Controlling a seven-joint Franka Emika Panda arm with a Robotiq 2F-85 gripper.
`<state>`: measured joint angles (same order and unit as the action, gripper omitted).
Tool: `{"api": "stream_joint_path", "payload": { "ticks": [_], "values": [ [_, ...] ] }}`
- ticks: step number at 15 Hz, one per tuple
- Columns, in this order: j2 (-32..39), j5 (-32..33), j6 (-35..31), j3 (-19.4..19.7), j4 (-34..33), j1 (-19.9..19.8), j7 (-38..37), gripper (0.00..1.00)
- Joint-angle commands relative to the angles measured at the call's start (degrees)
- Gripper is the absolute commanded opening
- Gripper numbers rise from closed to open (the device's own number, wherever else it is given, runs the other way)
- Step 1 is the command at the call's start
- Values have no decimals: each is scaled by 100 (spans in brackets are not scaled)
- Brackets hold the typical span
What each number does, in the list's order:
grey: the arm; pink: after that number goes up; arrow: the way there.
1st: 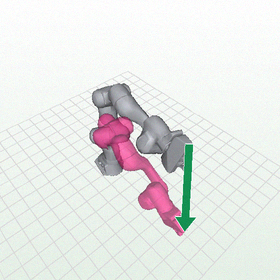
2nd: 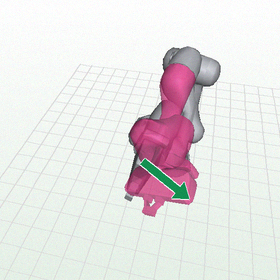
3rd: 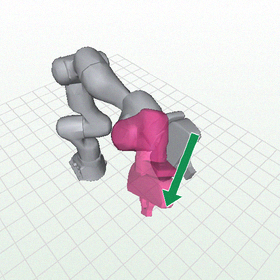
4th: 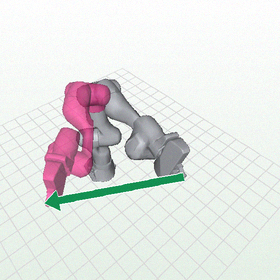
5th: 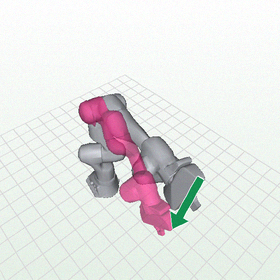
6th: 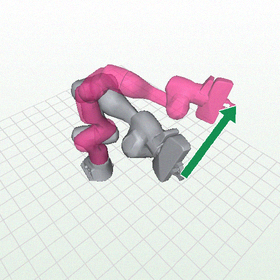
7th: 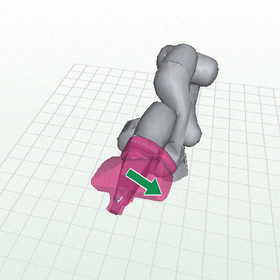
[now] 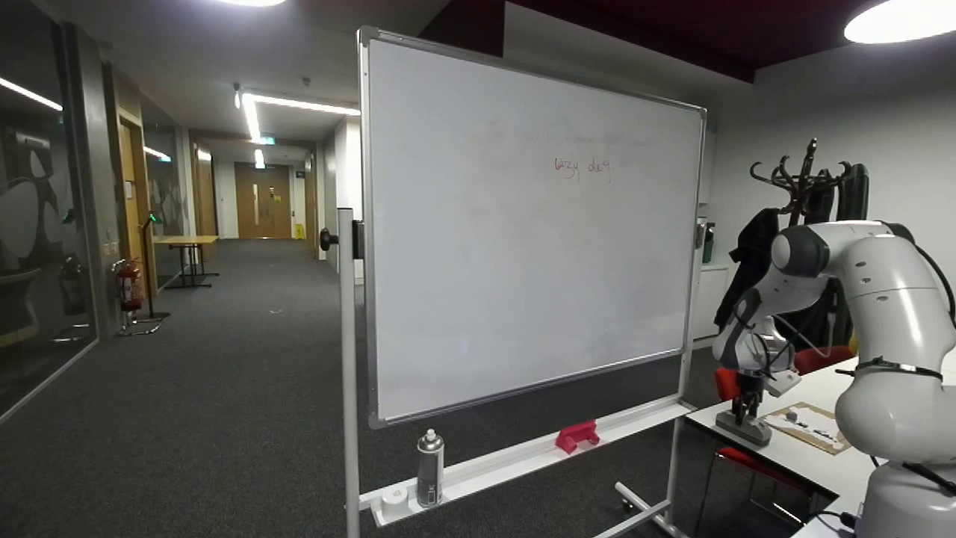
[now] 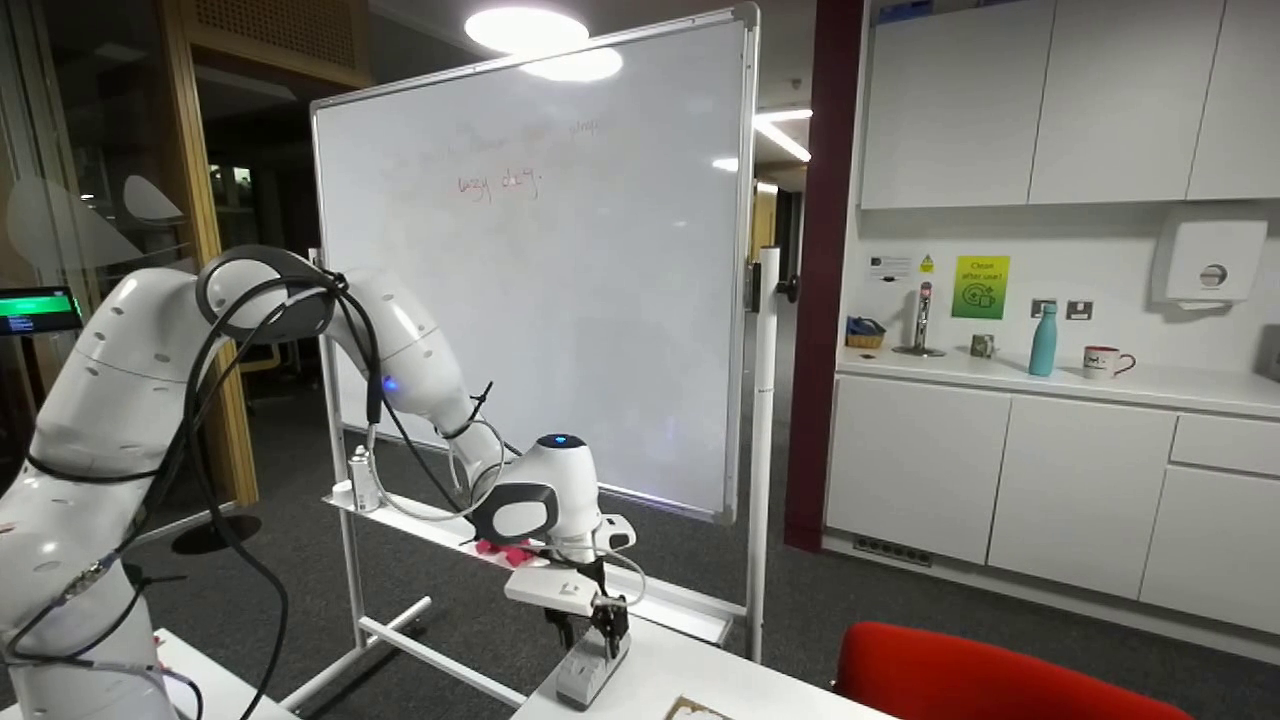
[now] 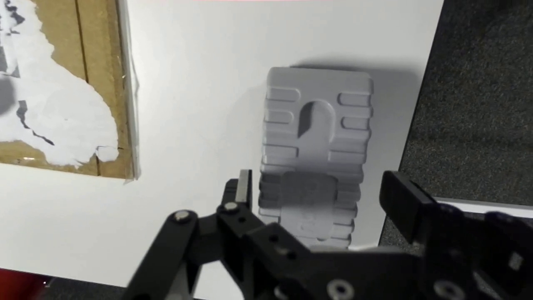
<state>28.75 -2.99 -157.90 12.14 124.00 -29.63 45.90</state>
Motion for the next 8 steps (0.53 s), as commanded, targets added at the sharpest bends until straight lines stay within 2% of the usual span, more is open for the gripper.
{"api": "stream_joint_path", "payload": {
  "ticks": [1, 3, 8],
  "values": [
    [87, 197, 57, -113, -177, -172, 35, 52],
    [48, 235, 13, -113, -142, -182, 22, 35],
    [-435, 362, -162, -69, 360, -65, -24, 34]
  ]
}}
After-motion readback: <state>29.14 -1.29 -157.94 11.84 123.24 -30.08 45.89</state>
